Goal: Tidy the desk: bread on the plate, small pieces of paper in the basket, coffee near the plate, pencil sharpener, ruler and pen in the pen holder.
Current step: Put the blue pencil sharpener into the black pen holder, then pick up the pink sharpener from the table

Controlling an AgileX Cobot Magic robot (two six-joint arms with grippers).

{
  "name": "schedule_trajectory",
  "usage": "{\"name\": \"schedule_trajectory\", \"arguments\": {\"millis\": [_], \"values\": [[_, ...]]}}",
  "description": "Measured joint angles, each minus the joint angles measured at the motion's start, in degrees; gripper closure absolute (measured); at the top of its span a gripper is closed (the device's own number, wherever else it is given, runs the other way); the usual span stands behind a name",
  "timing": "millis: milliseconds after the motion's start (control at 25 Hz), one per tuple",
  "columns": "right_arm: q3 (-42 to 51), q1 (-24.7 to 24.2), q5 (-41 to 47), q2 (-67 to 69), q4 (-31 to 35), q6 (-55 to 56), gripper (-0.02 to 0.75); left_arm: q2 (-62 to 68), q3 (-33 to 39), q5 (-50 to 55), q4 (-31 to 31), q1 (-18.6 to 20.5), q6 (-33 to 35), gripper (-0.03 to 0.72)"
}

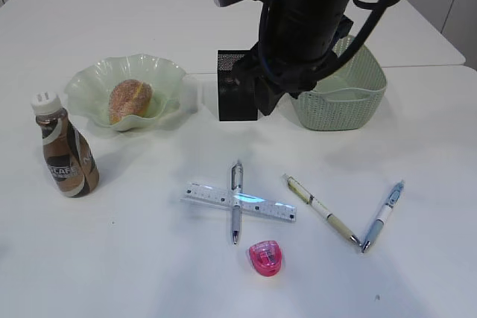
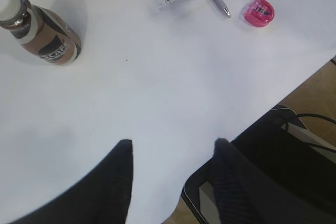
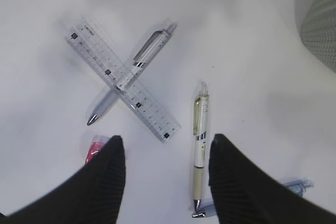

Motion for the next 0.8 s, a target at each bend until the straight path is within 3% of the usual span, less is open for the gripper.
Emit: {"name": "schedule_trajectory", "arguments": {"millis": [400,800], "values": [[1.2,0.0,0.4,-7.1,2.1,-0.7,0.326,0.5,0.0,0.0,0.0,0.0,0.0,0.347],[15.7,0.0,0.6,-13.9,6.8,6.3,0.326,1.0,0.0,0.0,0.0,0.0,0.0,0.347]]}}
